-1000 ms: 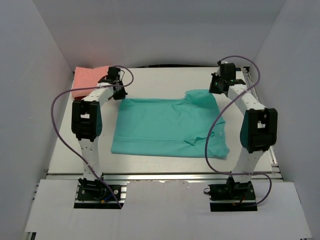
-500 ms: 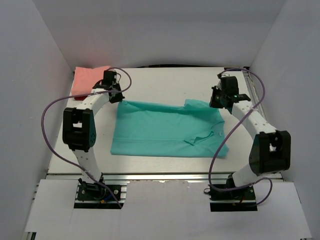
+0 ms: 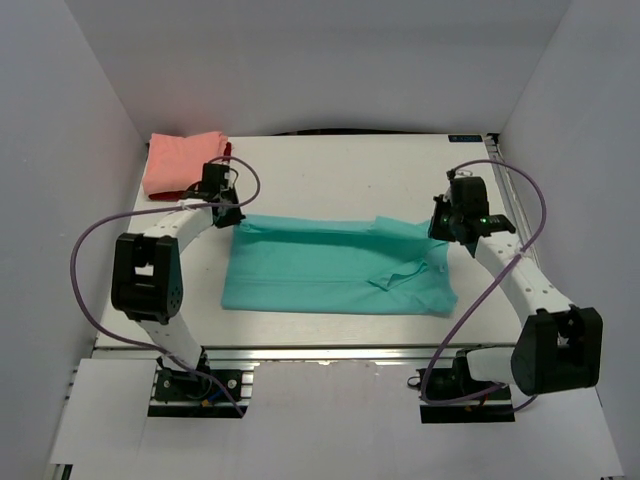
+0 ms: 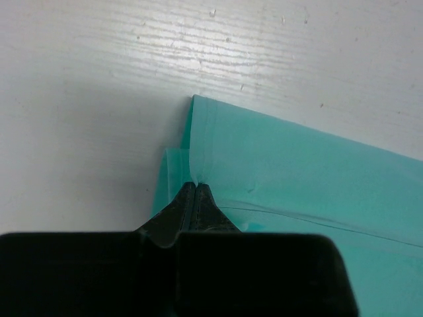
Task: Fold and stack the t-shirts
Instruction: Fold the other side of the tshirt into a rectangle
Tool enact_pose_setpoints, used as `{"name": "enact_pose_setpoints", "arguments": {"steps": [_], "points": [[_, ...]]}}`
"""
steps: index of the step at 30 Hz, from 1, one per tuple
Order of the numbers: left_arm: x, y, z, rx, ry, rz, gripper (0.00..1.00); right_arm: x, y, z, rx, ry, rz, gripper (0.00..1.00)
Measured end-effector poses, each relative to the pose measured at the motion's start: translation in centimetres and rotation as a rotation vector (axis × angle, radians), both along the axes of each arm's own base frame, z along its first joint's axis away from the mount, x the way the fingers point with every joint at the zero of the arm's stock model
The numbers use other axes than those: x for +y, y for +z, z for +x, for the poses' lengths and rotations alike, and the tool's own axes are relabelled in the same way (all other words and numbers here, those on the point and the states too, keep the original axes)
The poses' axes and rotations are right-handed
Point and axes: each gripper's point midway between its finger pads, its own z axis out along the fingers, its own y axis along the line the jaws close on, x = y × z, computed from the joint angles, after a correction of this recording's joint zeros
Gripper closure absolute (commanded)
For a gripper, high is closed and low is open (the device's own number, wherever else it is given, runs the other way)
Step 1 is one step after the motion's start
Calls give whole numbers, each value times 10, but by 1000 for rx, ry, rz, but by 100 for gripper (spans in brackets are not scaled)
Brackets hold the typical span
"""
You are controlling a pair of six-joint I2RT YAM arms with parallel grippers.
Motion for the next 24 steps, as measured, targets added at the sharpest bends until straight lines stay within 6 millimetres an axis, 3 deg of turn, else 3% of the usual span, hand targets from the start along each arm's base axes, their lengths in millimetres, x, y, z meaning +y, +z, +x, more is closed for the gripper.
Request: {"name": "enact_pose_setpoints", "arguments": {"steps": [10,24], "points": [[3,19,-23,-52,-1,-8,100,-6,-22,-33,61,-21,3,100],[4,-8,-54,15,-7,-12,100,-11,-43,-56,123,-35,-6,100]]}}
